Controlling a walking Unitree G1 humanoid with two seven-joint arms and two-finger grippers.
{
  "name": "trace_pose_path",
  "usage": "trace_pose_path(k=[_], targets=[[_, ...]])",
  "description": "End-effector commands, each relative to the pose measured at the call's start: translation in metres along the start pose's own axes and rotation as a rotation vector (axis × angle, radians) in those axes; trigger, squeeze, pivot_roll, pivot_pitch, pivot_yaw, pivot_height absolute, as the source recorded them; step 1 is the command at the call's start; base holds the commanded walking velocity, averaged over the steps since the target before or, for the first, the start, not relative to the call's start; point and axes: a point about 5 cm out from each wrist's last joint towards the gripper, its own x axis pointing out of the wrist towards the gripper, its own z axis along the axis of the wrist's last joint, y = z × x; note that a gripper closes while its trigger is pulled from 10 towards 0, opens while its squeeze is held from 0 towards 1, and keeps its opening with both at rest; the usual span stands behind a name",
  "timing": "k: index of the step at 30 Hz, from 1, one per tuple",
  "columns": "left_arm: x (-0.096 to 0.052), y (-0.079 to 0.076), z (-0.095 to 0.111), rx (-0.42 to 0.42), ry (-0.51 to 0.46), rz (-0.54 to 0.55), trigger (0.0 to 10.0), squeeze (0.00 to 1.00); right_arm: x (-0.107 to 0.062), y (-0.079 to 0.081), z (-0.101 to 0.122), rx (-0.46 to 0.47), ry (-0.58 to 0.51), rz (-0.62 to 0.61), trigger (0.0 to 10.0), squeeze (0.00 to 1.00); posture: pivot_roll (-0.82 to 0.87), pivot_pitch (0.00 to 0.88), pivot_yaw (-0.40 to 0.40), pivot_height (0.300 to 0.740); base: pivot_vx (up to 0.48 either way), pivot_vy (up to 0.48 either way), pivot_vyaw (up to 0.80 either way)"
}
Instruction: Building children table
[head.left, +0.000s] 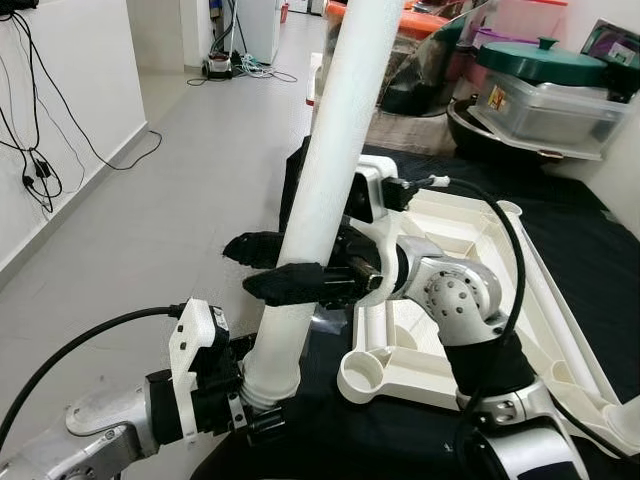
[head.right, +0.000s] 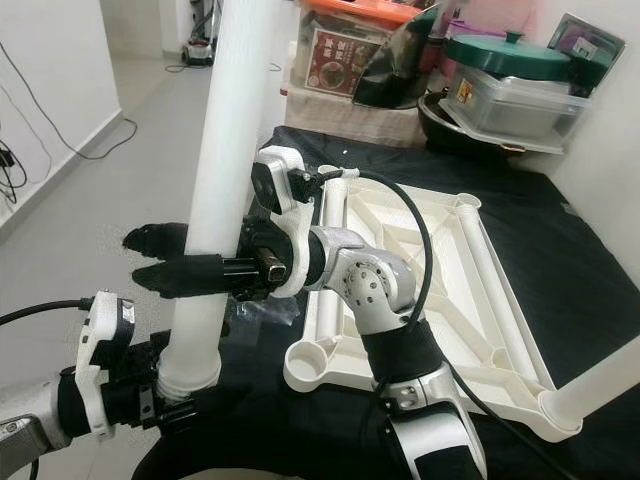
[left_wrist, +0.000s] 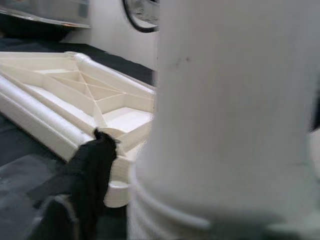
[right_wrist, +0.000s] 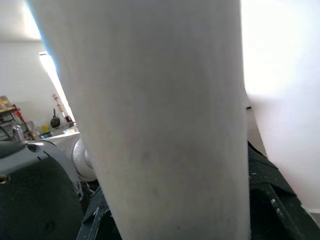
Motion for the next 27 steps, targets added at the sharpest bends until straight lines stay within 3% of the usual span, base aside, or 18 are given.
trace_pose_path(k=[1, 13, 14, 15, 16, 17, 18, 23, 24, 25, 26, 27], targets=[[0.005, -0.004, 0.001, -0.019, -0.013, -0.043, 0.0, 0.00, 0.011, 0.007, 0.002, -0.006, -0.022, 0.088, 0.0, 0.00, 0.15, 0.000, -0.134, 0.740, 0.000, 0.000, 0.00], [0.004, -0.004, 0.002, -0.012, -0.016, -0.057, 0.0, 0.00, 0.012, 0.005, -0.001, -0.014, -0.022, 0.063, 0.0, 0.00, 0.15, 0.000, -0.132, 0.740, 0.000, 0.000, 0.00], [0.004, -0.004, 0.002, -0.009, -0.009, -0.054, 0.0, 0.00, 0.012, 0.001, -0.003, -0.014, 0.002, 0.013, 6.9, 0.00, 0.15, 0.000, -0.133, 0.740, 0.000, 0.000, 0.00], [0.004, -0.004, 0.002, -0.009, -0.009, -0.054, 0.0, 0.00, 0.012, 0.001, -0.003, -0.014, 0.002, 0.013, 6.9, 0.00, 0.15, 0.000, -0.133, 0.740, 0.000, 0.000, 0.00], [0.003, -0.003, 0.002, 0.000, -0.001, -0.043, 0.0, 0.00, 0.012, -0.005, -0.004, -0.004, 0.012, -0.058, 10.0, 0.00, 0.15, 0.000, -0.135, 0.740, 0.000, 0.000, 0.00], [0.003, -0.002, 0.002, 0.005, 0.004, -0.035, 0.0, 0.00, 0.012, -0.010, -0.004, 0.004, 0.018, -0.107, 10.0, 1.00, 0.15, 0.000, -0.135, 0.740, 0.000, 0.000, 0.00], [0.002, 0.000, 0.003, 0.019, 0.008, -0.010, 0.0, 0.00, 0.013, -0.016, -0.004, -0.003, 0.014, -0.176, 10.0, 1.00, 0.15, 0.000, -0.136, 0.740, 0.000, 0.000, 0.00], [0.001, 0.003, 0.004, 0.030, 0.010, 0.012, 0.0, 0.00, 0.014, -0.020, -0.003, -0.013, 0.012, -0.227, 10.0, 1.00, 0.15, 0.000, -0.137, 0.740, 0.000, 0.000, 0.00], [-0.001, 0.012, 0.003, 0.079, 0.042, 0.095, 0.0, 0.00, 0.013, -0.031, -0.002, -0.026, -0.007, -0.359, 10.0, 0.00, 0.15, 0.000, -0.137, 0.740, 0.000, 0.000, 0.00], [-0.001, 0.012, 0.003, 0.079, 0.042, 0.095, 0.0, 0.00, 0.013, -0.031, -0.002, -0.026, -0.007, -0.359, 10.0, 0.00, 0.15, 0.000, -0.137, 0.740, 0.000, 0.000, 0.00], [-0.004, 0.022, 0.002, 0.133, 0.081, 0.178, 0.0, 0.00, 0.012, -0.040, -0.001, -0.024, -0.028, -0.465, 10.0, 0.00, 0.14, 0.000, -0.134, 0.740, 0.000, 0.000, 0.00], [-0.005, 0.036, 0.001, 0.190, 0.126, 0.308, 1.6, 0.00, 0.009, -0.047, -0.001, -0.013, -0.063, -0.557, 10.0, 0.00, 0.15, 0.000, -0.135, 0.740, 0.000, 0.000, 0.00]])
